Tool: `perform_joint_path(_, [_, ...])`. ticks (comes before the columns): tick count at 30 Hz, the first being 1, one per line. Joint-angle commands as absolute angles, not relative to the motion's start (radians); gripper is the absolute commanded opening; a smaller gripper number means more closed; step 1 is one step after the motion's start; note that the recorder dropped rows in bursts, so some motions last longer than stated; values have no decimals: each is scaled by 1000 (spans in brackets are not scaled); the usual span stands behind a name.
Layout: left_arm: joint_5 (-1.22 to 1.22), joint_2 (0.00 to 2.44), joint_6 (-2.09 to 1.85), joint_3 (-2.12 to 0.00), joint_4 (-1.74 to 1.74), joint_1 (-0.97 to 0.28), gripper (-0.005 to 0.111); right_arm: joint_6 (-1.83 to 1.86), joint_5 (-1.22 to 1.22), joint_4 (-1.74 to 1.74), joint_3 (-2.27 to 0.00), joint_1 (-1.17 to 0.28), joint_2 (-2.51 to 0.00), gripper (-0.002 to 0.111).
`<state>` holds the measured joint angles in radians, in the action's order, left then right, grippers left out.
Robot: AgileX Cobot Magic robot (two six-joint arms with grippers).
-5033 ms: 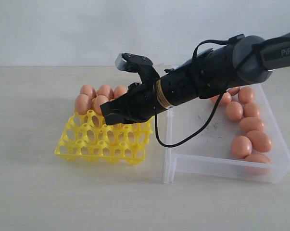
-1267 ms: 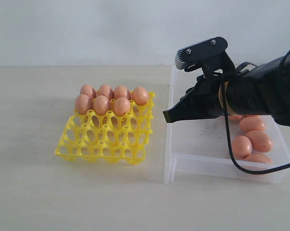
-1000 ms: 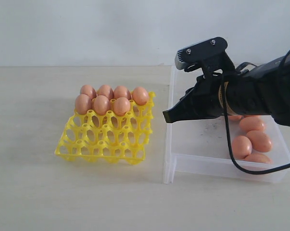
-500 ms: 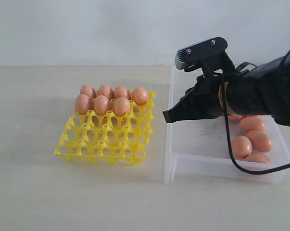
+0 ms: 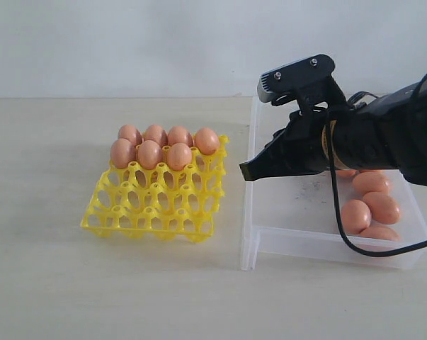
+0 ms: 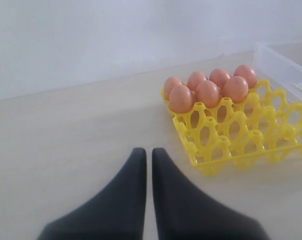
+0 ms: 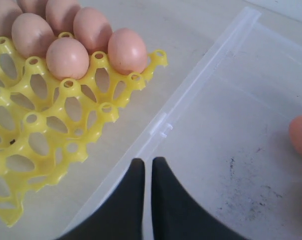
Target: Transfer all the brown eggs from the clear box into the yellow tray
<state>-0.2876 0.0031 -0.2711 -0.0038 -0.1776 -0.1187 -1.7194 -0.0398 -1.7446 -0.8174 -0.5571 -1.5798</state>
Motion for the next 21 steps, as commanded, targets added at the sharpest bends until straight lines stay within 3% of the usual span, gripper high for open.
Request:
perform_joint_path(1, [-284, 0, -271, 0, -176, -125, 4, -1714, -48, -1744, -815, -556, -1567, 0])
perform_joint_path(21, [-284, 0, -271, 0, -176, -125, 4, -1720, -38, -1744, -815, -556, -1567, 0])
